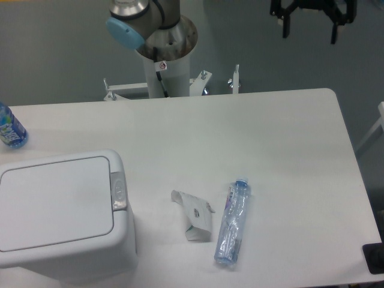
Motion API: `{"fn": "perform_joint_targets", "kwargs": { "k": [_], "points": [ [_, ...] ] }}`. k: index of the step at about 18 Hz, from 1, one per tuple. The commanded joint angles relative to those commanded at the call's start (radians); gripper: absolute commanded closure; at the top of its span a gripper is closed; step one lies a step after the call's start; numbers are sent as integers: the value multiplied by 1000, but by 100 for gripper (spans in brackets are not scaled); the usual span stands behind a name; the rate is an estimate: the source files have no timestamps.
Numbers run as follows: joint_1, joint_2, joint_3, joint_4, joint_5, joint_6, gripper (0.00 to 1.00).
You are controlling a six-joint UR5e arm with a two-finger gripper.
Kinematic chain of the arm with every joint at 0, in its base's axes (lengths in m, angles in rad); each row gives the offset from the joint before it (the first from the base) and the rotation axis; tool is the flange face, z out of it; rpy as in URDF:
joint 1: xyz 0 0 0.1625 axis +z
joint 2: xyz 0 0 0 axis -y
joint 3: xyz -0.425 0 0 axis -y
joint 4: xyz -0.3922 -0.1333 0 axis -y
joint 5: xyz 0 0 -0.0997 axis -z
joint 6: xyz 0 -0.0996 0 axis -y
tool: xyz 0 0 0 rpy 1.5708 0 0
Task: Open the trash can
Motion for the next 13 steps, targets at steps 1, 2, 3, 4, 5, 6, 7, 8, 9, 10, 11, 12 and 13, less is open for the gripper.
{"fn": "perform_joint_targets", "kwargs": {
  "k": [1,2,3,4,5,6,7,8,9,10,11,12,13],
  "points": [
    [-2,0,-3,3,0,-6,0],
    [-2,0,-2,3,2,-8,0],
    [-3,-2,2,0,2,-15,0],
    [-5,0,-1,2,-5,-41,0],
    [-9,-3,0,6,-6,-79,0],
    [-26,-9,-2,21,-6,-121,0],
    [-53,-18,-2,44,-9,-161,0],
    [-86,-41,-2,78,-14,-211,0],
    [-115,-60,-2,115,-18,-283,0],
    [-145,-77,-2,151,-29,-372,0],
    [-178,-95,-3,175,-40,-469,0],
    [-202,-109,-5,184,-41,-559,0],
    [-228,-124,-6,190,-41,-634,0]
  ]
}}
